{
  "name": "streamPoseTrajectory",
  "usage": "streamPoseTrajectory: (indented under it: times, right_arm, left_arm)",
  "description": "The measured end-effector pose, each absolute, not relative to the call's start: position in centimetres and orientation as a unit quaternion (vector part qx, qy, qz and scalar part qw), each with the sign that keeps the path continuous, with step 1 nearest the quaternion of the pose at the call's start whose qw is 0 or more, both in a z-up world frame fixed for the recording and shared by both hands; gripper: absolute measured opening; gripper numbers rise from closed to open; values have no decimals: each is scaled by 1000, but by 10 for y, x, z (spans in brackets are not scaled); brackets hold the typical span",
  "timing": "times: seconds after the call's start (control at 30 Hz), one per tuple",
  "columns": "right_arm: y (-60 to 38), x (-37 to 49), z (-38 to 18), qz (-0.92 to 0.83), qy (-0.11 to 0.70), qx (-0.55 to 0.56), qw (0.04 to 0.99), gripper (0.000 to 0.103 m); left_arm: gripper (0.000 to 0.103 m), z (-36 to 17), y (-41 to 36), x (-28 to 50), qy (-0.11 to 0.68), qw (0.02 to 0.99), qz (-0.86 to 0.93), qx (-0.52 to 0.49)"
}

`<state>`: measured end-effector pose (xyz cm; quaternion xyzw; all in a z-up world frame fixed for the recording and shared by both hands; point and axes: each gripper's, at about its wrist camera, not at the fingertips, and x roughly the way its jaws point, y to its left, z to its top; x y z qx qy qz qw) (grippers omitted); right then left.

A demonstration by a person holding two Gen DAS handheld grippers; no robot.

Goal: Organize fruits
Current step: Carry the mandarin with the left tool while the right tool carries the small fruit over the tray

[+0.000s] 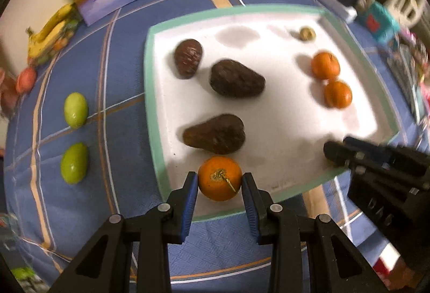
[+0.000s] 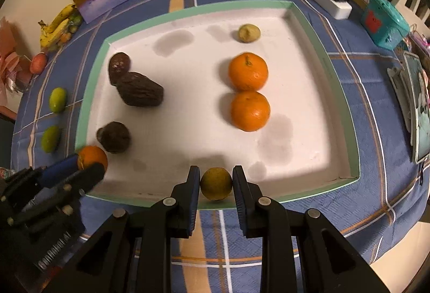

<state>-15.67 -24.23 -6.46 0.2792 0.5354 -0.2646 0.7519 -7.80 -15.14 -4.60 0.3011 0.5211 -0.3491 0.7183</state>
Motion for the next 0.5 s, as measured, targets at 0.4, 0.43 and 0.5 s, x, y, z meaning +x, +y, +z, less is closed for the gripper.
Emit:
streamPoseTrajectory:
  times: [0.4, 0.43, 0.5]
  right_arm:
    - [-246, -160, -68, -262, 529, 294, 752, 26]
    - [-246, -160, -68, -262, 529, 294, 752, 26]
    - [-246, -160, -68, -262, 529, 293, 752, 26]
  left_arm:
    - [37, -48, -155, -85, 514, 717, -349, 316]
    - [37, -48, -155, -84, 516, 717, -350, 313]
    - [37, -47, -153, -80, 517, 716, -352, 310]
